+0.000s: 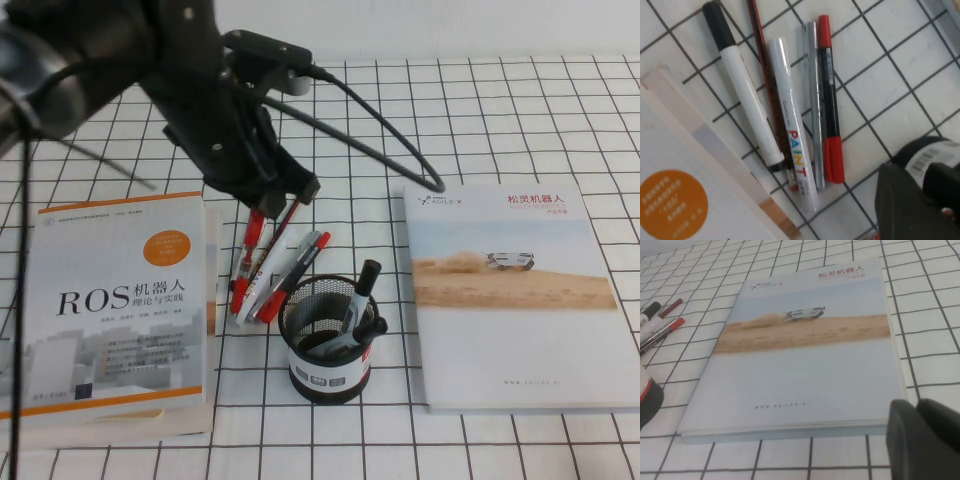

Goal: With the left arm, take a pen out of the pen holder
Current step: 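Take a marker out of the pen holder and lay it on the table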

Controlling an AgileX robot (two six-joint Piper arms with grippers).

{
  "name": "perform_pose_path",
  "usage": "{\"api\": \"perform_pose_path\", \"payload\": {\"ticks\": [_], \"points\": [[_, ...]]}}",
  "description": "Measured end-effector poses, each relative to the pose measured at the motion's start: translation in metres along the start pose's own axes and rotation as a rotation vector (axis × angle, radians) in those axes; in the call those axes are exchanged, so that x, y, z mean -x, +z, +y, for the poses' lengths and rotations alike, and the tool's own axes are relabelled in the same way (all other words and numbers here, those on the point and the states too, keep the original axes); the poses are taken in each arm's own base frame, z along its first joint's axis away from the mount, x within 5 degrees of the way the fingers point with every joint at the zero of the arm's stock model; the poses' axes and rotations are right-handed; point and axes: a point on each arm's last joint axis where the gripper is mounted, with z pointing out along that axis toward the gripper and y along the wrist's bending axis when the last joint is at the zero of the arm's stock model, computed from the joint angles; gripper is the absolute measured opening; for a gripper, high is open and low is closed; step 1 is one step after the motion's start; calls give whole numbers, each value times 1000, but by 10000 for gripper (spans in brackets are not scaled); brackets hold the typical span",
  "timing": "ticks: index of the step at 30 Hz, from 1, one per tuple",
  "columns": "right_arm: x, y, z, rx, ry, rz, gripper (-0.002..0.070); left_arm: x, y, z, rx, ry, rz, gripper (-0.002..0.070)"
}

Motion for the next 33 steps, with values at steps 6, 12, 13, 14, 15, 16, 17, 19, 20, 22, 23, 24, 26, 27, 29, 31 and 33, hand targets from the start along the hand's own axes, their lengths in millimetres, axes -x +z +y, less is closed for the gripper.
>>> {"api": "perform_pose_path", "payload": {"ticks": [6, 12, 13, 14, 15, 16, 17, 19, 20, 22, 23, 24, 26, 27, 29, 31, 33], "points": [[0, 0, 0, 0, 0, 0, -13, 30, 35, 9, -2, -1, 19, 62], [0, 0, 0, 0, 0, 0, -13, 42, 70, 14, -7, -3, 55, 62], [0, 0, 0, 0, 0, 0, -13, 43, 76, 15, -9, -4, 60, 62], [0, 0, 0, 0, 0, 0, -13, 46, 80, 16, -8, -4, 58, 62], [0, 0, 0, 0, 0, 0, -13, 48, 83, 17, -7, -3, 55, 62], [0, 0, 0, 0, 0, 0, -13, 50, 86, 18, -7, -3, 55, 62], [0, 0, 0, 0, 0, 0, -13, 52, 90, 18, -7, -2, 55, 62], [0, 0, 0, 0, 0, 0, -13, 55, 99, 20, -8, 2, 58, 62], [0, 0, 0, 0, 0, 0, -13, 56, 102, 20, -8, 5, 59, 62], [0, 0, 0, 0, 0, 0, -13, 58, 110, 21, -10, 12, 66, 62], [0, 0, 0, 0, 0, 0, -13, 58, 115, 22, -11, 16, 72, 62], [0, 0, 0, 0, 0, 0, -13, 58, 119, 22, -12, 18, 77, 62], [0, 0, 0, 0, 0, 0, -12, 57, 126, 22, -16, 25, 91, 61], [0, 0, 0, 0, 0, 0, -12, 57, 129, 23, -17, 28, 97, 60], [0, 0, 0, 0, 0, 0, -12, 56, 135, 23, -20, 31, 109, 60], [0, 0, 0, 0, 0, 0, -13, 55, 140, 23, -21, 32, 115, 60], [0, 0, 0, 0, 0, 0, -13, 55, 144, 24, -21, 31, 115, 60]]}}
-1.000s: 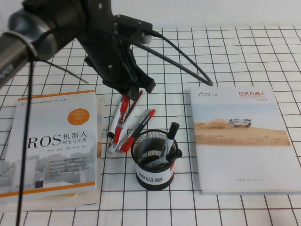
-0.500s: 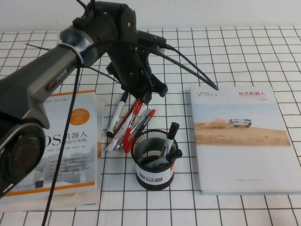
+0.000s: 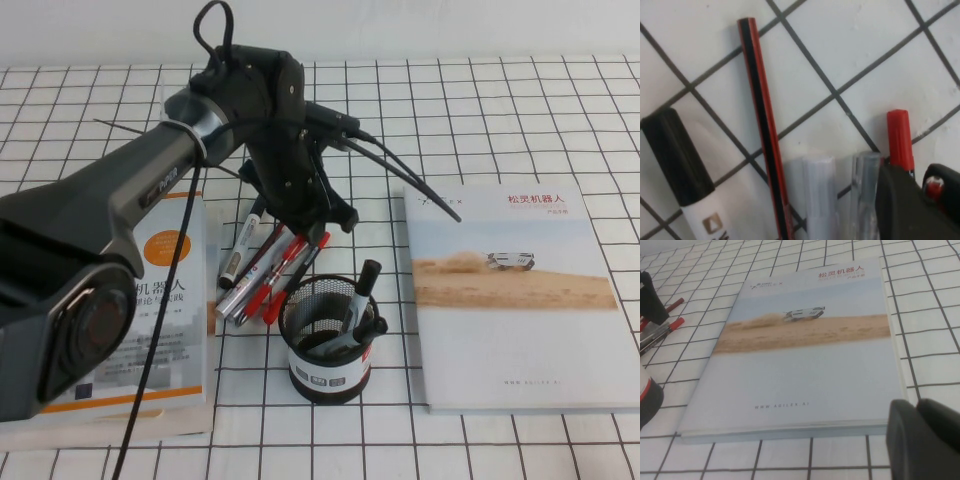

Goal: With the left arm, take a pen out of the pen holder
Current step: 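Take a marker out of the pen holder and lay it on the table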

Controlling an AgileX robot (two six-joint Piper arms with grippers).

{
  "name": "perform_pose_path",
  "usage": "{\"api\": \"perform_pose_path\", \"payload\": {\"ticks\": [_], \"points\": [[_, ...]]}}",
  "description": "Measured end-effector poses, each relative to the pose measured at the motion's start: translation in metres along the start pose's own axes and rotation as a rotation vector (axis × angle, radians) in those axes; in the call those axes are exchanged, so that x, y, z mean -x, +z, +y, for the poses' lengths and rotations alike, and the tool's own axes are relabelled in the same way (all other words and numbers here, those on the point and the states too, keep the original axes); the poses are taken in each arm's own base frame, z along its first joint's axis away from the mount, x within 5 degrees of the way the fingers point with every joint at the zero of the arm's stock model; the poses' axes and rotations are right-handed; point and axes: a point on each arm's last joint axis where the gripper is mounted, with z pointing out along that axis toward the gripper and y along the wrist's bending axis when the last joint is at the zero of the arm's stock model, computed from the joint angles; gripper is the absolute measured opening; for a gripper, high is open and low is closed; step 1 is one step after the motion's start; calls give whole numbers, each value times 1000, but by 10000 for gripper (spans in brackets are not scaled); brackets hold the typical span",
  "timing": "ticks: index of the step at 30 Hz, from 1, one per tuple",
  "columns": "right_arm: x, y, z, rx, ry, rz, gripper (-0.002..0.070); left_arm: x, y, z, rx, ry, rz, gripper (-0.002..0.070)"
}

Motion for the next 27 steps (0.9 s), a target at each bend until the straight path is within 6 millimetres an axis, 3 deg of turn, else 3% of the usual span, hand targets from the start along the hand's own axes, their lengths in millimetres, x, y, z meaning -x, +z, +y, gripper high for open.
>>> {"api": "perform_pose_path", "payload": {"ticks": [6, 12, 16, 18, 20, 22, 24, 27], "points": [[0, 0, 0, 0, 0, 0, -13, 3, 5, -1, -18, 18, -26, 86], [0, 0, 0, 0, 0, 0, -13, 5, 6, -1, -19, 26, -50, 285], [0, 0, 0, 0, 0, 0, -12, 6, 2, 0, -3, 31, -64, 333], [0, 0, 0, 0, 0, 0, -12, 7, -10, 0, 15, 38, -88, 339], [0, 0, 0, 0, 0, 0, -12, 8, -28, -1, 27, 42, -124, 327], [0, 0, 0, 0, 0, 0, -13, 8, -52, -3, 39, 46, -169, 270], [0, 0, 0, 0, 0, 0, -13, 4, -82, -6, 55, 50, -232, 148], [0, 0, 0, 0, 0, 0, -13, -9, -123, -13, 76, 50, -318, 45]]}}
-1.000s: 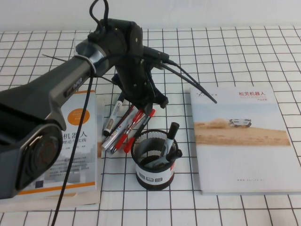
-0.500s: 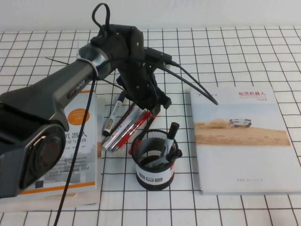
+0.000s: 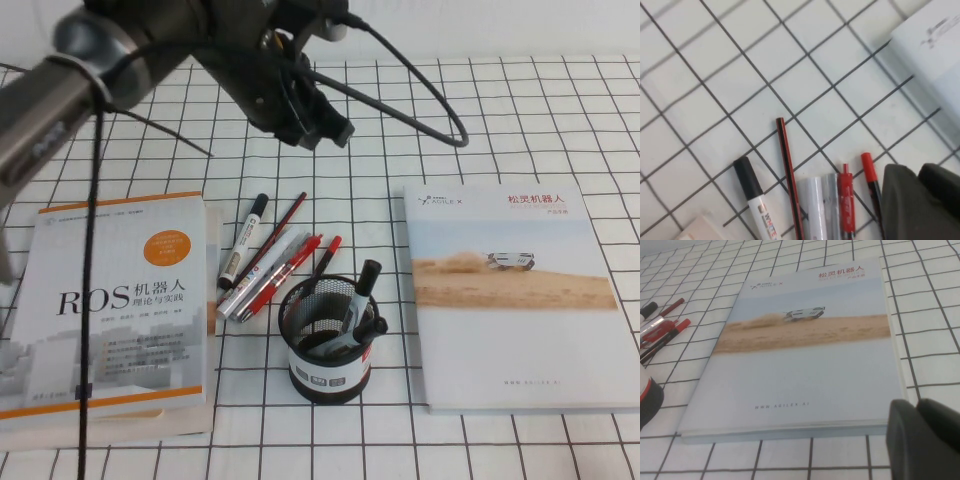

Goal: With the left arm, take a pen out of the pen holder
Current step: 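Take a marker out of the pen holder and lay it on the table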

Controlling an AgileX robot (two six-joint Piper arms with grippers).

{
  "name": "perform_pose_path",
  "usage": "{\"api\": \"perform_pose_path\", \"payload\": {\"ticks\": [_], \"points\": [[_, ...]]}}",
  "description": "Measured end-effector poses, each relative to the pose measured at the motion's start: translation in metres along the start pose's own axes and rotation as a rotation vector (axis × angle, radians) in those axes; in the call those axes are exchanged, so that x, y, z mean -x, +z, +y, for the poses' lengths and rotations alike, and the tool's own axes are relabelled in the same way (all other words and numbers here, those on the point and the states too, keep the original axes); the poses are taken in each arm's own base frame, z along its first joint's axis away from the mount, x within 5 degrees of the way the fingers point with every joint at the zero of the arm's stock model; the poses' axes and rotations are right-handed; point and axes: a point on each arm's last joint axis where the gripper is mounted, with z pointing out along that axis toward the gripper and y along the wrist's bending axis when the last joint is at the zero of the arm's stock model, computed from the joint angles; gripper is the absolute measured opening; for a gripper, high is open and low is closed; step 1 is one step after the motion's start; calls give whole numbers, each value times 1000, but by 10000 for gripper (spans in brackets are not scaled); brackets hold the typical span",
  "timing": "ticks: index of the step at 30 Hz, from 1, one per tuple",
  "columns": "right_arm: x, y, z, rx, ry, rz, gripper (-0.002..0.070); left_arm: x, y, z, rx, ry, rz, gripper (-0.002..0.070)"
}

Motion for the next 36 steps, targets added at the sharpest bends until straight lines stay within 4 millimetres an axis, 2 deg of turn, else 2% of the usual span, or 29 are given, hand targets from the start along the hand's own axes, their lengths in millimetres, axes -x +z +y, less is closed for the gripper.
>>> {"api": "perform_pose_path", "payload": {"ticks": [3, 7, 12, 19, 24, 27, 32, 36], "points": [[0, 0, 0, 0, 0, 0, -13, -9, -29, -5, 15, -28, -73, 14], [0, 0, 0, 0, 0, 0, -12, -36, -57, -14, 41, -58, -187, 4], [0, 0, 0, 0, 0, 0, -12, -87, -88, -29, 71, -108, -305, 1], [0, 0, 0, 0, 0, 0, -13, -165, -119, -49, 96, -220, -467, 0], [0, 0, 0, 0, 0, 0, -13, -219, -118, -62, 98, -259, -495, 0], [0, 0, 0, 0, 0, 0, -13, -239, -113, -66, 102, -256, -480, 0], [0, 0, 0, 0, 0, 0, -13, -250, -108, -68, 121, -217, -445, 0], [0, 0, 0, 0, 0, 0, -13, -254, -107, -67, 147, -184, -490, 0]]}}
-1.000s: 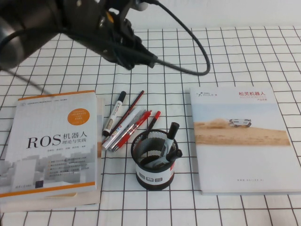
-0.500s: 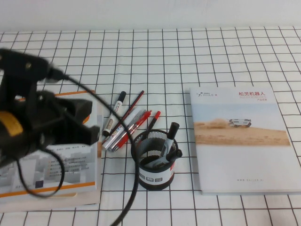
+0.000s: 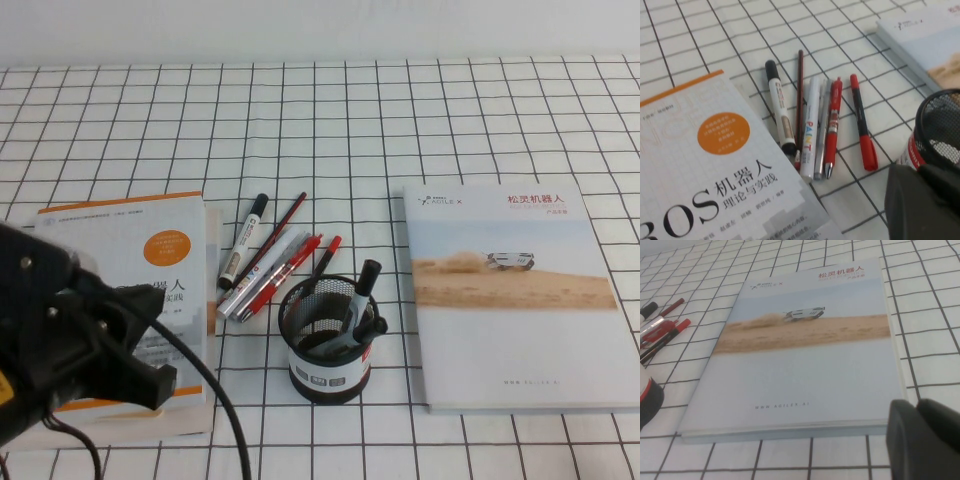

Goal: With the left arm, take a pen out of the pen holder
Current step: 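Take a marker out of the pen holder and lay it on the table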

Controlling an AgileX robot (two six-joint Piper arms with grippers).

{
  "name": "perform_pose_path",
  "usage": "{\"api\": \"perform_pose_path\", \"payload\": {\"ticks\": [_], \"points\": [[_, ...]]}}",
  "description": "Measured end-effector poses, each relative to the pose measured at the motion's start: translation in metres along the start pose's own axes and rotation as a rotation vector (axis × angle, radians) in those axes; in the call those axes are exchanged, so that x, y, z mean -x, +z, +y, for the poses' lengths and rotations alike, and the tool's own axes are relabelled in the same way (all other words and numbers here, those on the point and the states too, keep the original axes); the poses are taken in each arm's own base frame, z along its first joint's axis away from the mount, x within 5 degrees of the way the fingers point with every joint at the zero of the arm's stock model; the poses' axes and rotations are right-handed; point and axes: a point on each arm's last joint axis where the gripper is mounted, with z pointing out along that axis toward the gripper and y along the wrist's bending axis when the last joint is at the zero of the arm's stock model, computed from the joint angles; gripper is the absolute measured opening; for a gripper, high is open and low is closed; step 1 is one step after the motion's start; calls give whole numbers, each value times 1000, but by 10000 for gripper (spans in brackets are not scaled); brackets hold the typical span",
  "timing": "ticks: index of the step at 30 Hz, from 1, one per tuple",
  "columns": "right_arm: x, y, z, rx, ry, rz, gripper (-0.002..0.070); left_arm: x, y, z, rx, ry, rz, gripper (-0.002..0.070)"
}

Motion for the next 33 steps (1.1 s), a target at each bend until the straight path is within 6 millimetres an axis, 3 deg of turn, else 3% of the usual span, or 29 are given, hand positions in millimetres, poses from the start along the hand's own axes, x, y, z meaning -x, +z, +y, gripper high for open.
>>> {"api": "perform_pose_path", "payload": {"ticks": [5, 15, 23, 33], "points": [[0, 0, 0, 0, 0, 0, -13, -11, -9, 1, 18, 13, -150, 0], [0, 0, 0, 0, 0, 0, -12, -68, -50, 23, 271, -37, -477, 0], [0, 0, 0, 0, 0, 0, -12, -105, -67, 29, 472, -91, -568, 0], [0, 0, 0, 0, 0, 0, -13, -123, -73, 21, 461, -134, -503, 0]]}}
